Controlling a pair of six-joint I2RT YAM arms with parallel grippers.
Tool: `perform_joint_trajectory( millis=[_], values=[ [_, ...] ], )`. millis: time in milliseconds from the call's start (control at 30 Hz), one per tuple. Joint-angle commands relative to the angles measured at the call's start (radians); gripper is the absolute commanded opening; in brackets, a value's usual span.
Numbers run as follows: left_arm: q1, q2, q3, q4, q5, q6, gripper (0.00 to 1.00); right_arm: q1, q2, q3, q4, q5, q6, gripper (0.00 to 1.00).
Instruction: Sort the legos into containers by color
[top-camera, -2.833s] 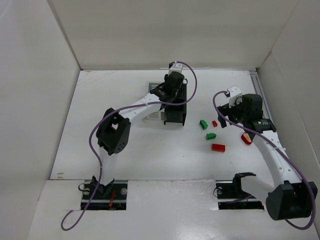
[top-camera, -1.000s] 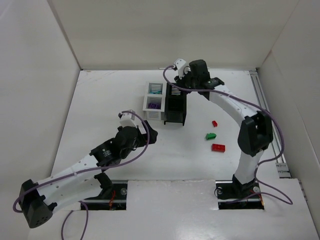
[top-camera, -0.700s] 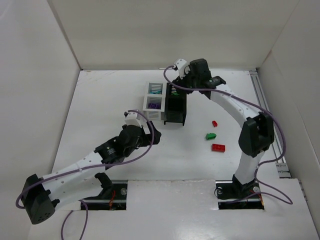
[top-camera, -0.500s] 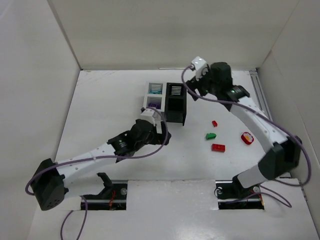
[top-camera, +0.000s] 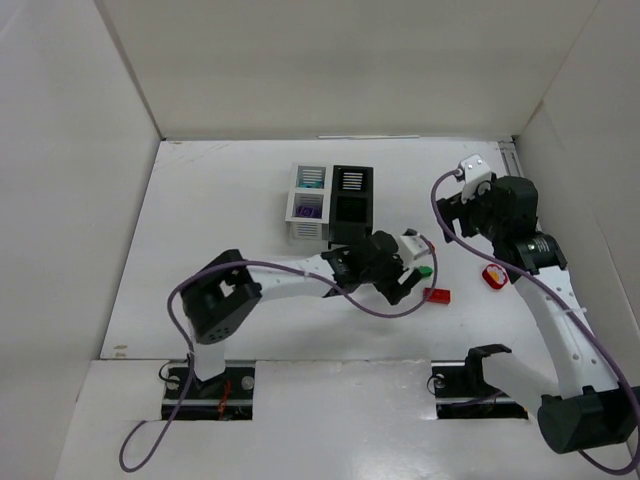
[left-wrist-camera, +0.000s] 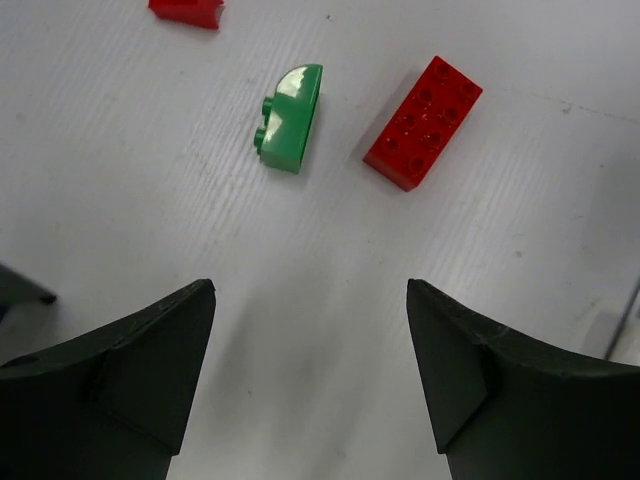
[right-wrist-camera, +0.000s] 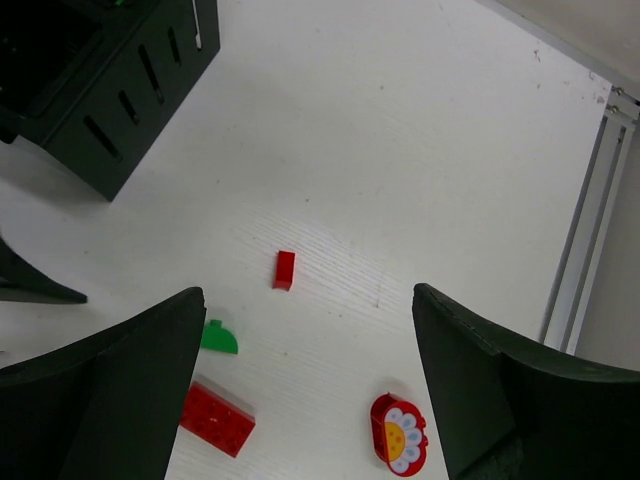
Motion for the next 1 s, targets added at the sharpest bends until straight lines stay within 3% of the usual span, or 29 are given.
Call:
perform_joint_trajectory(
  millis=[0,67,533,667,733,800,933,967],
  values=[
    [0.0,0.103,0.141,0.001,0.094,0.146,0.73,-0.014,-0.021,0.002,-0.021,-0.01,-0.01,0.89],
    [0.009,0.168,0.251,-0.047,0.106,0.155,0.71,-0.014,-0.021,-0.009,-0.021,-0.01,-0.01,0.89],
    [0.029,0.458,0.518,-0.094,0.094,0.226,0.6,-0.034,-0.073,0.021,-0.082,-0.01,-0.019,0.89],
    [0.029,0.504,0.563,-0.114,0.094,0.226,0.47,-0.034,-0.107,0.04,-0.101,0.019,-0.019,0.9],
    [0.029,0.504,0.563,-0.114,0.108,0.217,0.3,-0.034,-0.116,0.05,-0.11,0.03,-0.019,0.9],
    [0.029,0.457,0.506,-0.075,0.108,0.206,0.17,-0.043,-0.116,0.05,-0.11,0.039,-0.019,0.9],
    [0.039,0.325,0.391,0.037,0.021,0.171,0.02,-0.044,-0.107,0.05,-0.11,0.048,-0.019,0.9],
    [0.049,0.296,0.377,0.051,-0.009,0.159,0.02,-0.044,-0.107,0.05,-0.11,0.057,-0.019,0.9]
  ],
)
